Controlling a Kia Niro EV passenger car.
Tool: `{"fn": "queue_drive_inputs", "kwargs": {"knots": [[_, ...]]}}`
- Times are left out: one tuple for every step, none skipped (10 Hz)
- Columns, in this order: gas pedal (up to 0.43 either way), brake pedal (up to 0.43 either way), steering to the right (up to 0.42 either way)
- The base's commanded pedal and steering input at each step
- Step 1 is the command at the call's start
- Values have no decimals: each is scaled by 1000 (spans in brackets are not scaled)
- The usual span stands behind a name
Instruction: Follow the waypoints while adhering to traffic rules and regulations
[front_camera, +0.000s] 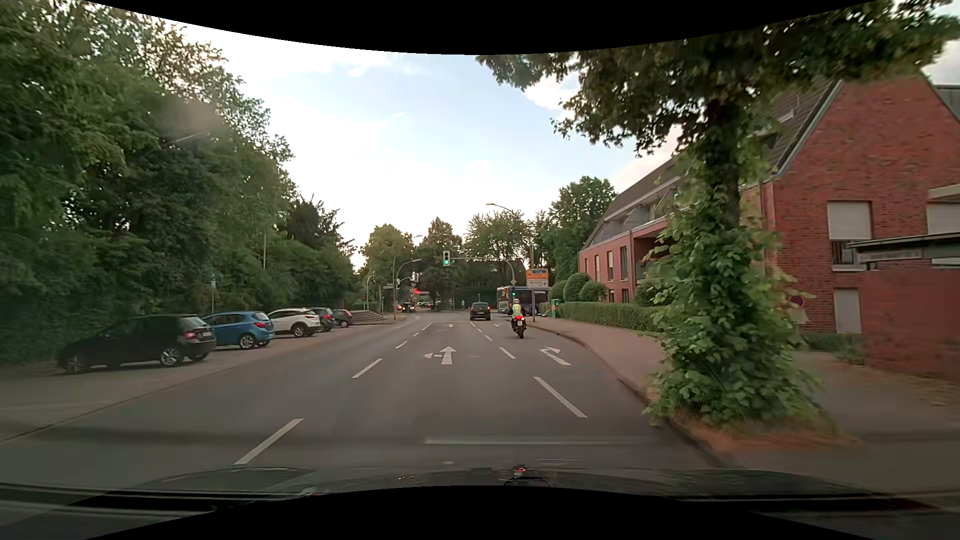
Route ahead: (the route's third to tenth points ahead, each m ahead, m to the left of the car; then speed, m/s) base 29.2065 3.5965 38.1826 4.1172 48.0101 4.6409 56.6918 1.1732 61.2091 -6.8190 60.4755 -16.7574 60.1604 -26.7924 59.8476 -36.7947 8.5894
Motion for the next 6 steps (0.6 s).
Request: {"fn": "queue_drive_inputs", "kwargs": {"knots": [[0, 0, 37], [0, 0, 37], [0, 0, 35], [0, 0, 33], [0, 0, 30], [0, 0, 26]]}}
